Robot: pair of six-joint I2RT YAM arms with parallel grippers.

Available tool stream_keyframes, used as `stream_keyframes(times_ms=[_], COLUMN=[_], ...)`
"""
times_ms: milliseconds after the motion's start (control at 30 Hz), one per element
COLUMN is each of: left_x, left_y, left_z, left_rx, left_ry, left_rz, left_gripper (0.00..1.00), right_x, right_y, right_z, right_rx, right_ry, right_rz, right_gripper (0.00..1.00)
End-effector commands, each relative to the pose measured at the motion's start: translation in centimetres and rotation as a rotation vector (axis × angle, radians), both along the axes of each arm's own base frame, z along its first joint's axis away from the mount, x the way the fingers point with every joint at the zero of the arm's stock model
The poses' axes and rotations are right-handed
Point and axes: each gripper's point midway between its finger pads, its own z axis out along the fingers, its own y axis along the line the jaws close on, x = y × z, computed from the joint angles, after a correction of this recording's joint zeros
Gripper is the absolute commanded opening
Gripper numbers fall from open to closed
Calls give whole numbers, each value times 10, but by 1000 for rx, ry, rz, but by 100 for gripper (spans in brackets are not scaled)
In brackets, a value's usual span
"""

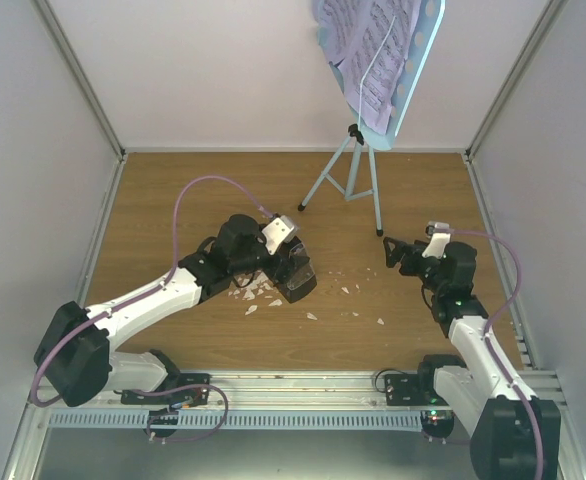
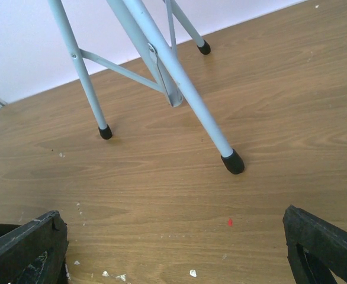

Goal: Pack up the instrument practice props

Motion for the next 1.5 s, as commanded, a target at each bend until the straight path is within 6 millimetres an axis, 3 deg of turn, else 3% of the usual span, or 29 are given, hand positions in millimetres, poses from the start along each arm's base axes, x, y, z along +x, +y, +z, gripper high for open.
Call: stream_keyframes(times_ms=[0, 267, 567, 867, 1200, 1467], left_x=[7, 10, 12, 14, 23, 17], left_y=[-3, -1, 1, 4, 9, -12], left_z=[11, 7, 1, -2, 7, -4], left_rx=[-16, 1, 20, 25, -80, -25], left_ry=[-91, -109, -109, -115, -101, -87], left_rz=[9, 18, 28, 61, 413, 603], left_gripper=[82, 57, 40, 36, 34, 35], right_x=[-1, -2, -3, -3, -4, -6], right_y=[3, 5, 6, 6, 6, 4], right_z=[0, -1, -1, 2, -1, -4], right_rx=[10, 12, 12, 9, 19, 12], right_ry=[-23, -23, -25, -33, -29, -16], right_rz=[26, 40, 48, 46, 42, 34], right_gripper=[100, 100, 100, 100, 99, 100])
